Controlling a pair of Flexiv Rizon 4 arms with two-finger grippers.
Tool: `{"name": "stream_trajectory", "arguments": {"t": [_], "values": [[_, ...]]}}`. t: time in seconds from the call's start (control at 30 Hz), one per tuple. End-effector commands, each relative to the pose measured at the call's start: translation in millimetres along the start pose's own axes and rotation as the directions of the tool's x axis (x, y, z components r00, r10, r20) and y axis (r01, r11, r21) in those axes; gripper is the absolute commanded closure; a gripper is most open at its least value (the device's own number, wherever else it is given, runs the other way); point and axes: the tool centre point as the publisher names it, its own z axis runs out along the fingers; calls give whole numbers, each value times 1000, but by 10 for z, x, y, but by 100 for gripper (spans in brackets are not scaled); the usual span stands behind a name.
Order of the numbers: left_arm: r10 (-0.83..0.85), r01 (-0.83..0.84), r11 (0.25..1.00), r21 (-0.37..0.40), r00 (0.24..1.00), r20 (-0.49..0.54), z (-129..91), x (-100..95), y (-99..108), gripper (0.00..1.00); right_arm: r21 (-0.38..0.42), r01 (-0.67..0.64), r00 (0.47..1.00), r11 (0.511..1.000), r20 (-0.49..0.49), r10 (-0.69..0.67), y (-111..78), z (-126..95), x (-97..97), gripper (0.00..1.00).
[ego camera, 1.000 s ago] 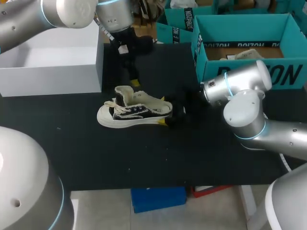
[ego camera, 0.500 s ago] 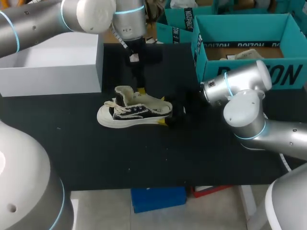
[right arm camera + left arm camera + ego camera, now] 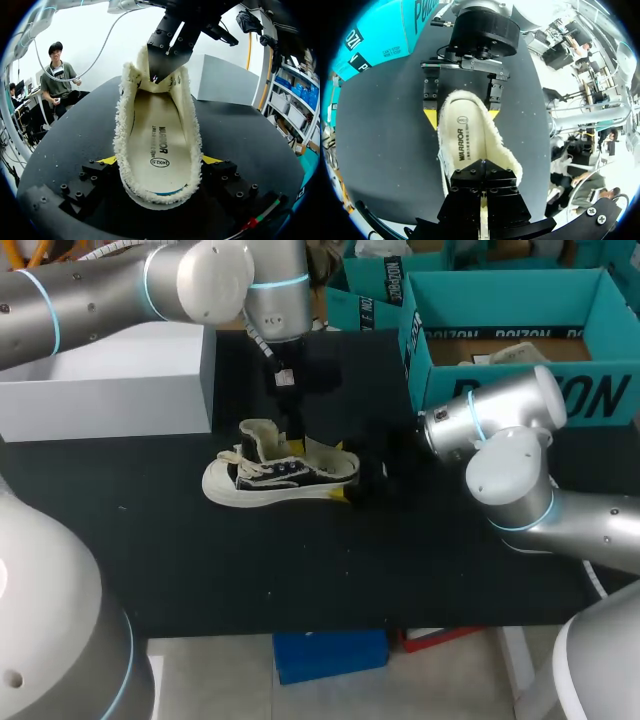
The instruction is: Take the shoe out of the shoebox, open the shoe tongue, remove and reinsert the insole, then place the shoe into the shoebox
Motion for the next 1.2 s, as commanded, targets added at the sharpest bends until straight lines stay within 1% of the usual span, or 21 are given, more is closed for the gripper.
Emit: {"name": "stream_trajectory", "arguments": {"t": [0.03, 0.77, 1.07, 1.2], "values": [[-4, 4, 1000, 2, 1000, -14, 119, -47, -1, 100, 2, -1, 1000, 1000, 1, 1, -20, 18, 0, 100], [-2, 2, 1000, 2, 1000, -26, 331, 43, 38, 100, 2, -1, 1000, 1000, 1, 1, -20, 18, 0, 100], [-7, 7, 1000, 4, 1000, -13, 459, 26, 51, 100, 2, -1, 1000, 1000, 1, 1, -20, 18, 0, 100], [-7, 7, 1000, 17, 1000, 3, 500, 39, 53, 100, 2, -1, 1000, 1000, 1, 1, -20, 18, 0, 100]]}}
